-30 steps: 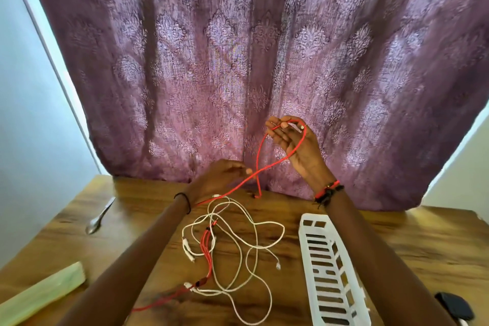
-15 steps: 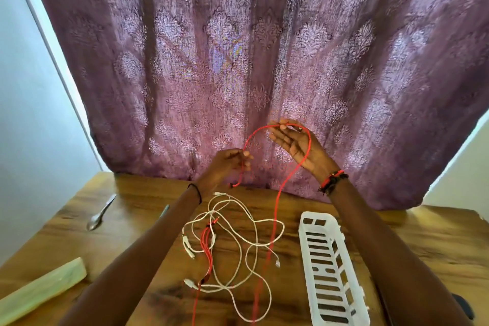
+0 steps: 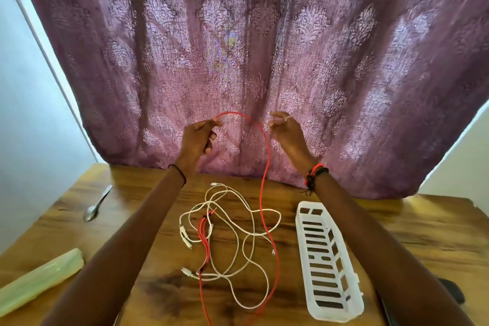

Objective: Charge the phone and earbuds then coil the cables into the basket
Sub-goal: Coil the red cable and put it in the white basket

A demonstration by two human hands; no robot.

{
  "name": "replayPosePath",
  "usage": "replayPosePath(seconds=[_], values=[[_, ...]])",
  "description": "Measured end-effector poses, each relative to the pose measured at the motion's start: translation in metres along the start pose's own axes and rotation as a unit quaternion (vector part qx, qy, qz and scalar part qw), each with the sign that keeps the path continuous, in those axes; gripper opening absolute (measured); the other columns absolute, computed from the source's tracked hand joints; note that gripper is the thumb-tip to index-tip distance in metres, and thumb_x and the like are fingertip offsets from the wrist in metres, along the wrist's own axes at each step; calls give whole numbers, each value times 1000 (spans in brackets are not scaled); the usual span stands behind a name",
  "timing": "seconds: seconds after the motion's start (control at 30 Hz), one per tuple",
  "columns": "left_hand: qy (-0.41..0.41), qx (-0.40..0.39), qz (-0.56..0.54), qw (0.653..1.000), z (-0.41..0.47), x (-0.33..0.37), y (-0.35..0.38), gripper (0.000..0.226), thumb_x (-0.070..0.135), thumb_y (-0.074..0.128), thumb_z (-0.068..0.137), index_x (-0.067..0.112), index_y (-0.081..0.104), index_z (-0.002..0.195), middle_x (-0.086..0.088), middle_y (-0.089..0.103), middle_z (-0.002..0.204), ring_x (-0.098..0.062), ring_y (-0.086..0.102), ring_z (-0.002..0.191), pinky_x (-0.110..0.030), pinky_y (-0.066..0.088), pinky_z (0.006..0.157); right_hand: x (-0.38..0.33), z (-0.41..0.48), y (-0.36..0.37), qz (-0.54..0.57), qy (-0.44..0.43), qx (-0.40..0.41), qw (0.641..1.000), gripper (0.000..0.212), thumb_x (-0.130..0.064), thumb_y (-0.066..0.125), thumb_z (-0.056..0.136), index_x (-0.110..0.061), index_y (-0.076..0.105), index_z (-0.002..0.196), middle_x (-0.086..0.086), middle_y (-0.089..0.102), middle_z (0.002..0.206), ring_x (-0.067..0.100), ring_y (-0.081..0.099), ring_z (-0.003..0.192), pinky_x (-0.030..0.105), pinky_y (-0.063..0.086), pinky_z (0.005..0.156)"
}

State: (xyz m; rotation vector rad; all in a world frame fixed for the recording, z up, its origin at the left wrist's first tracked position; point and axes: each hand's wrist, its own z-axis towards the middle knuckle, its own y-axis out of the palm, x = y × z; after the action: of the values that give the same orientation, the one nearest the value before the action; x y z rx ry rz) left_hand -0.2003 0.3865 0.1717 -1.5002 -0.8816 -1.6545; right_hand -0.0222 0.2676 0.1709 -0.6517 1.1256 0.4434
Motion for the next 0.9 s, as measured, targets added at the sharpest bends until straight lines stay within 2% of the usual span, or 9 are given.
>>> replayPosePath(seconds=[0.13, 0.2, 0.27, 0.43, 0.53, 0.6, 0.7, 0.77, 0.9], values=[[20, -80, 41, 996, -12, 21, 11, 25, 26, 53, 94, 7, 70, 93, 9, 46, 38, -4, 30, 23, -11, 19, 28, -18, -4, 11, -187, -258, -44, 947, 40, 1, 53, 87, -10, 58, 125, 9, 58, 126, 17, 50, 117, 13, 30, 100], [27, -102, 59, 993, -19, 28, 17, 25, 25, 55, 92, 6, 71, 91, 8, 49, 40, -5, 36, 25, -11, 23, 30, -20, -2, 17, -224, -338, -78, 911, 32, -3, 57, 87, -9, 64, 118, 13, 61, 123, 22, 52, 117, 8, 26, 100], [17, -116, 51, 992, -24, 33, 23, 23, 22, 55, 92, 8, 70, 84, 6, 53, 40, -5, 44, 27, -12, 31, 31, -20, -3, 17, -226, -358, -90, 901, 25, -6, 60, 86, -6, 68, 109, 15, 66, 113, 19, 55, 109, 12, 31, 96], [-26, -191, 24, 981, -26, 32, 26, 23, 21, 51, 94, 5, 67, 87, 1, 65, 49, -10, 64, 45, -18, 54, 50, -32, -7, 10, -242, -354, -71, 901, 19, -10, 61, 83, -1, 71, 97, 14, 71, 100, 18, 61, 97, 14, 36, 85], [20, -209, 20, 977, -28, 29, 21, 31, 20, 46, 96, -4, 65, 101, -1, 70, 59, -11, 67, 56, -17, 55, 62, -35, -10, 8, -205, -286, -64, 934, 17, -10, 57, 89, -5, 68, 100, 9, 72, 95, 4, 62, 82, 8, 38, 75], [30, -222, 21, 974, -35, 28, 18, 31, 22, 44, 97, 1, 66, 102, 3, 71, 62, -6, 67, 61, -12, 50, 61, -31, -8, 4, -179, -238, -36, 954, 16, -14, 54, 92, -9, 66, 102, 1, 70, 87, -5, 58, 68, 4, 38, 65], [-6, -262, -16, 965, -43, 22, 14, 31, 33, 49, 92, 12, 71, 96, 5, 70, 67, -5, 65, 67, -16, 46, 72, -26, -6, -1, -108, -185, 5, 977, 12, -14, 51, 94, -10, 59, 101, 7, 69, 80, 6, 61, 65, 18, 48, 65], [-31, -290, -66, 954, -49, 20, 14, 30, 31, 49, 91, 11, 71, 98, 4, 68, 70, -8, 65, 70, -23, 51, 80, -26, -7, -3, -51, -155, 18, 986, 12, -5, 45, 95, -4, 55, 101, 12, 65, 77, 9, 61, 63, 19, 51, 62], [-66, -312, -122, 940, -59, 18, 18, 30, 22, 42, 96, 5, 63, 107, 6, 63, 67, -6, 62, 64, -22, 54, 76, -25, -5, -5, -82, -128, 45, 987, 10, -5, 42, 95, -7, 52, 94, 10, 60, 67, 10, 56, 51, 26, 48, 52]])
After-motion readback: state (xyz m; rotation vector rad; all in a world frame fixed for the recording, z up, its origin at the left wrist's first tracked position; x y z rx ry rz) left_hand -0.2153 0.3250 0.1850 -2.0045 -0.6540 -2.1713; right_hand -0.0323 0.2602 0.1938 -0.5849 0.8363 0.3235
